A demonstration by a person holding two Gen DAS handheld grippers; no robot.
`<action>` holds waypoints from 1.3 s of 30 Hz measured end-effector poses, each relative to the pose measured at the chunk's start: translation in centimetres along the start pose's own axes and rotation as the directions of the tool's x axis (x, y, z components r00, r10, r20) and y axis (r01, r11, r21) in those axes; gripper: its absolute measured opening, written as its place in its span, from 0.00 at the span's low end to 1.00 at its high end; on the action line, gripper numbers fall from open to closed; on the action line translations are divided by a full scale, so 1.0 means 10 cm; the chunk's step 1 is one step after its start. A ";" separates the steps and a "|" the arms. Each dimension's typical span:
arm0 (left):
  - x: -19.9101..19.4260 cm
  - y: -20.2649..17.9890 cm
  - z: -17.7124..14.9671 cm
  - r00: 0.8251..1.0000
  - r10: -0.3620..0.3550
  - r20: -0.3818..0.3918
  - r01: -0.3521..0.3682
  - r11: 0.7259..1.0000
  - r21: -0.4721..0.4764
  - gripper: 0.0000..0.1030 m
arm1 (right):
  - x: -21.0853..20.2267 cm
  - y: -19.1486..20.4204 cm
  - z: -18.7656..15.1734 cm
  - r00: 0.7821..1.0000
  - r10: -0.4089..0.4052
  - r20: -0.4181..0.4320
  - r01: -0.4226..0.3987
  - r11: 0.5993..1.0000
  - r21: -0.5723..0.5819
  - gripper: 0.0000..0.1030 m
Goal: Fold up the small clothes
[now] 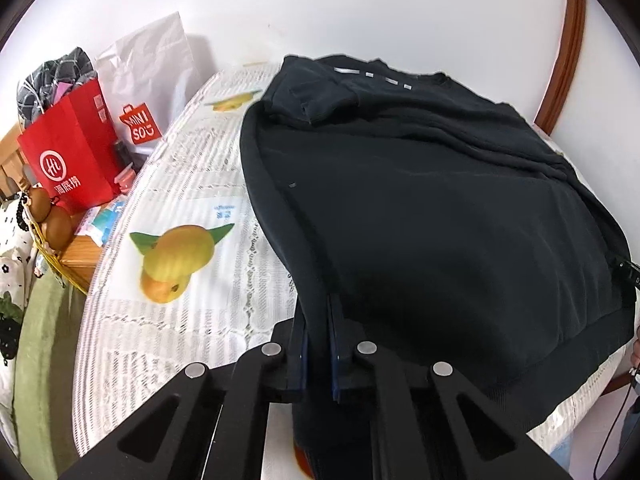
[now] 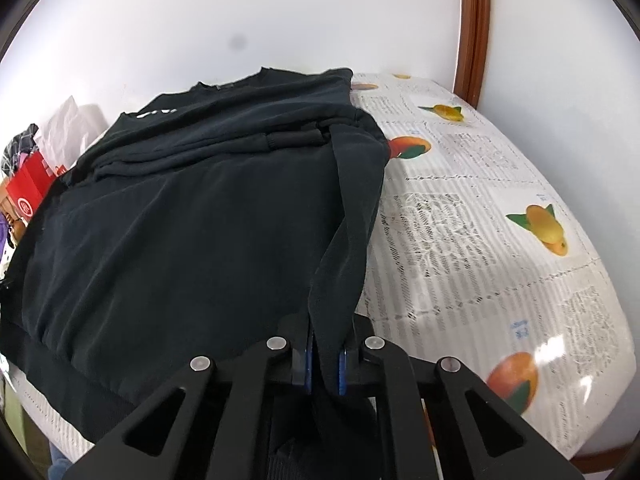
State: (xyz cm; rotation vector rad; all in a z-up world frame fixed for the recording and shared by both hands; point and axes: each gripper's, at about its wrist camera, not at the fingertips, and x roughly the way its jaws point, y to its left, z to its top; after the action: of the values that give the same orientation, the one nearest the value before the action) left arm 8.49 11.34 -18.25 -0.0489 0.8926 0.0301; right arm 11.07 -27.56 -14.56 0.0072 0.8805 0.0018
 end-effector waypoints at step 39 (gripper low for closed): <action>0.17 0.12 1.63 0.982 -0.088 0.170 0.097 0.994 -0.050 0.08 | 0.15 0.04 1.71 0.972 0.144 0.187 -0.172 0.975 0.143 0.08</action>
State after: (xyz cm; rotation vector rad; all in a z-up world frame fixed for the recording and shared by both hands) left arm 22.14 13.42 -9.41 -0.1398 0.7201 -0.0265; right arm 25.16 -27.26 -4.81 0.2233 0.6994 0.0797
